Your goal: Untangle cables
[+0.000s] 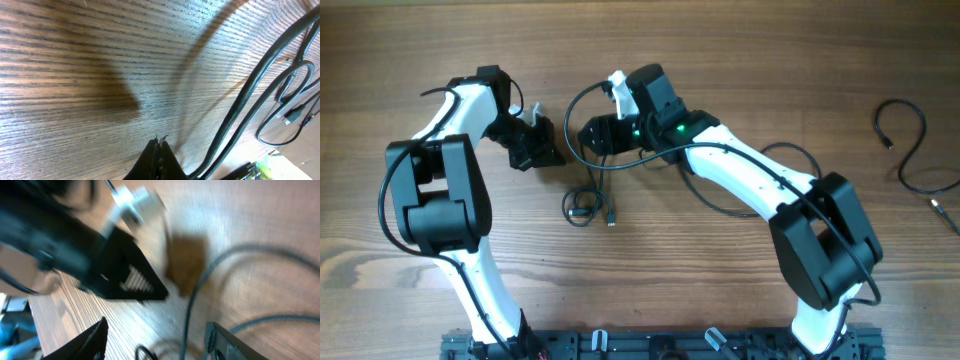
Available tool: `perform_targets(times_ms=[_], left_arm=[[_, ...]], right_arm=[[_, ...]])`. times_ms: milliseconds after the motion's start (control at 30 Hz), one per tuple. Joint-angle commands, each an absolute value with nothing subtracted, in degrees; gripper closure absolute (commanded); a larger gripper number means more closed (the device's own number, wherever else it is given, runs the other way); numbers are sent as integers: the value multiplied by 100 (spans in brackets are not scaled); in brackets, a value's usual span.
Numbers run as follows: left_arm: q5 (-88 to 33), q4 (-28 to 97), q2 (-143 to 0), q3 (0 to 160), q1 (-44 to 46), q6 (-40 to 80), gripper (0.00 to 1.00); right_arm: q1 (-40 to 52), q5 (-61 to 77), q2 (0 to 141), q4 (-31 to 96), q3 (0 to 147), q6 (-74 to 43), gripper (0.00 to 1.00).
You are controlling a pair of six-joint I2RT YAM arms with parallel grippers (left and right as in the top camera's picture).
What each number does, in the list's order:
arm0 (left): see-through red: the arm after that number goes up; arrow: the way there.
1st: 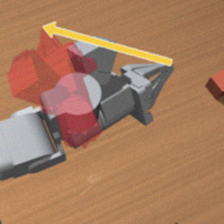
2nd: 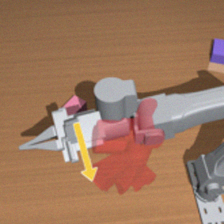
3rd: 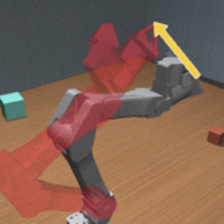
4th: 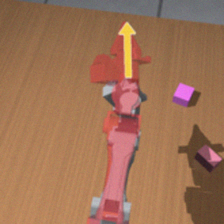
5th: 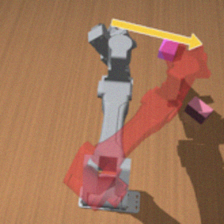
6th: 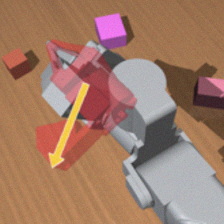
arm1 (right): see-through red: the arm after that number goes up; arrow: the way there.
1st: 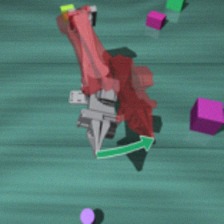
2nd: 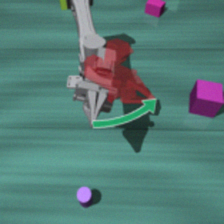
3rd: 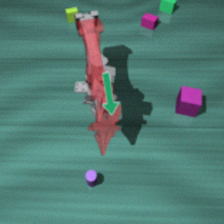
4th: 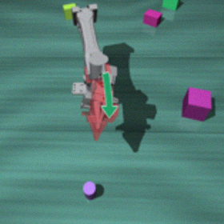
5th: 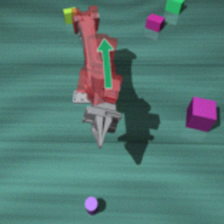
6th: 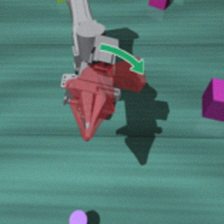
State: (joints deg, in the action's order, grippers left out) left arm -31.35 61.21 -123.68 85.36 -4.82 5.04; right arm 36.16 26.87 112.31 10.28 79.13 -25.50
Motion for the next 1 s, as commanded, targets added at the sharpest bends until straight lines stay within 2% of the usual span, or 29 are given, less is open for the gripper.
perform_targets(times_ms=[0, 567, 967], left_arm=[[-3100, 6104, -12409, 8530, -467, 497, 96], [-3100, 6080, -12409, 8530, -467, 497, 95], [-3100, 6080, -12409, 8530, -467, 497, 95]], right_arm=[[3760, 2224, 11362, 1037, 7953, -2545, 35], [4252, 1481, 12263, 668, 7948, -2567, 36], [4254, 1479, 12516, 600, 7944, -2567, 51]])
